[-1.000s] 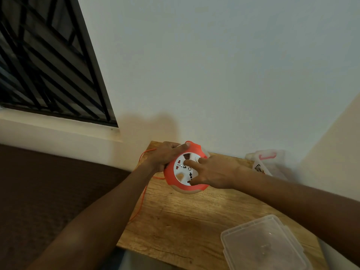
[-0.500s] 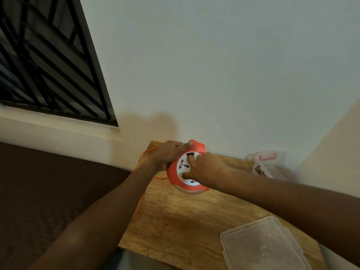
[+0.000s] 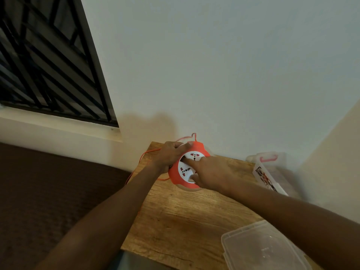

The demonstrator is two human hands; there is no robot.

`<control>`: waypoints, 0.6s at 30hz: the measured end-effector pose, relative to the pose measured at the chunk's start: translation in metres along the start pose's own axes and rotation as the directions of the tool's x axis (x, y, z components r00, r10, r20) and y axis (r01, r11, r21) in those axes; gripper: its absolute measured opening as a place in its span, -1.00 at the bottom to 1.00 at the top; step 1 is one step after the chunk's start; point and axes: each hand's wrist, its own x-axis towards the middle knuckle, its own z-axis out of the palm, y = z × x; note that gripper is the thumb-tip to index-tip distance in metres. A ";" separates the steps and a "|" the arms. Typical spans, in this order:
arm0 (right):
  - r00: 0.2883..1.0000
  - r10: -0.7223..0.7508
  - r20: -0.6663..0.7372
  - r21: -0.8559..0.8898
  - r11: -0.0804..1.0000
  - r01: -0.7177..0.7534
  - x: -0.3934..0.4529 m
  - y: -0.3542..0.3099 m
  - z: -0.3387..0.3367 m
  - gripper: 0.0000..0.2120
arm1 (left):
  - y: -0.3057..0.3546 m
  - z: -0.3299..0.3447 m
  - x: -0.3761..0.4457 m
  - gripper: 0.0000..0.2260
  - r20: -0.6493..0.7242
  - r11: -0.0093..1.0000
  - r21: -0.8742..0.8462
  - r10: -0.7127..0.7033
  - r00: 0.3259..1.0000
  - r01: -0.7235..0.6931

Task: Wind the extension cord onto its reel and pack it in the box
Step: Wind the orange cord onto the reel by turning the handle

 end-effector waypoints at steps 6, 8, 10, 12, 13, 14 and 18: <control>0.848 0.491 0.198 0.796 0.425 -0.432 0.001 -0.025 0.015 -0.30 | -0.006 0.008 -0.006 -0.67 -0.147 0.993 -0.117 0.006 0.989 -0.023; 0.849 0.423 0.316 0.863 0.243 -0.443 -0.001 -0.036 0.018 -0.16 | -0.008 0.008 -0.006 -0.70 -0.129 0.995 -0.099 0.007 0.992 -0.020; 0.894 0.377 0.241 0.763 0.496 -0.415 -0.006 -0.034 0.017 -0.16 | -0.009 0.006 -0.006 -0.69 -0.124 0.995 -0.097 -0.004 0.992 -0.008; 0.940 0.341 -0.002 0.429 0.849 -0.308 -0.012 -0.020 0.014 -0.38 | -0.009 0.001 -0.006 -0.67 -0.118 0.995 -0.095 -0.011 0.993 0.000; 0.962 0.259 -0.085 0.255 0.939 -0.231 -0.015 -0.012 0.010 -0.49 | -0.009 -0.002 -0.005 -0.65 -0.108 0.995 -0.099 -0.013 0.994 0.002; 0.983 0.146 -0.112 0.126 0.983 -0.132 -0.015 -0.004 0.006 -0.57 | -0.009 -0.004 -0.004 -0.62 -0.096 0.995 -0.103 -0.015 0.995 0.005; 0.961 -0.269 0.059 -0.105 0.956 0.274 -0.010 0.016 -0.008 -0.51 | -0.008 -0.007 0.000 -0.61 -0.048 0.998 -0.060 0.004 0.999 -0.007</control>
